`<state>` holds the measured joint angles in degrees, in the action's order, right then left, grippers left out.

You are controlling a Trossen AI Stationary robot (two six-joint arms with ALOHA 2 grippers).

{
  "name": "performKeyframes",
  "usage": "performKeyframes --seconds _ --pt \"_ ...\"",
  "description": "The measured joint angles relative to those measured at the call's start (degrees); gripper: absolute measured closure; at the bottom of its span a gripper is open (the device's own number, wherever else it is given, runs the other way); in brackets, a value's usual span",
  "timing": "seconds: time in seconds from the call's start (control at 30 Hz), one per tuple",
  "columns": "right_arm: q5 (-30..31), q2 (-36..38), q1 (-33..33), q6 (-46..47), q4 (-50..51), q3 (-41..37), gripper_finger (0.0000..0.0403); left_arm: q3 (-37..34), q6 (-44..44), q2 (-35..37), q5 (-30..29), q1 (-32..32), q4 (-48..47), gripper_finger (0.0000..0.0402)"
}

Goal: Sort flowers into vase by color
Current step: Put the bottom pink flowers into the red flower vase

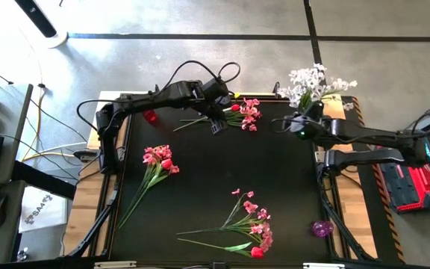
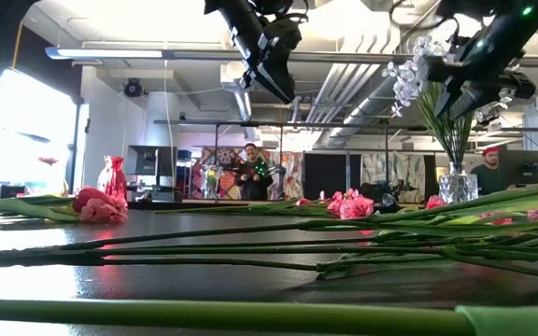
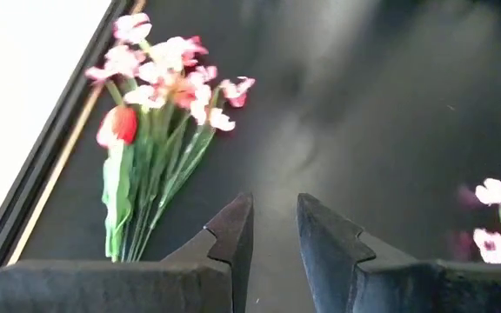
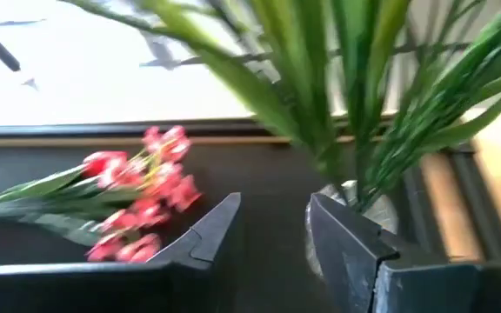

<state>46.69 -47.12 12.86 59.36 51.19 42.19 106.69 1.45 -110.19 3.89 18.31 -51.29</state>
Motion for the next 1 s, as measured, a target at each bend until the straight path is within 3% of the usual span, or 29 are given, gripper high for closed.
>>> performKeyframes --seconds 0.2,0.33,0.43,0.67,0.8,1.0 --pt "-11.94 5.93 -3.34 -8.01 -6.68 0.04 0.0277 0.00 3.80 -0.87 12.98 -0.64 -2.29 0.0324" --pt "-23.02 7.19 -4.94 -13.07 -15.36 0.07 0.0277 0.00 4.67 -1.98 14.51 -2.38 -3.82 0.0324" --pt "-27.71 6.45 -6.28 -13.35 -19.45 0.07 0.0277 0.04 5.05 -3.16 14.55 -4.52 -4.33 0.0324" --pt "-29.81 1.93 -11.35 -11.37 -19.45 0.13 0.0277 0.00 3.02 -6.70 14.59 -10.57 -4.97 0.0324" --pt "-29.82 -0.39 -13.81 -10.26 -18.84 0.13 0.0277 -0.26 -1.11 -8.81 20.70 -13.01 -4.86 0.0323" --pt "-29.80 -2.01 -16.31 -10.16 -17.22 0.13 0.0277 -8.62 -7.78 -9.07 22.53 -17.21 -1.97 0.0322"
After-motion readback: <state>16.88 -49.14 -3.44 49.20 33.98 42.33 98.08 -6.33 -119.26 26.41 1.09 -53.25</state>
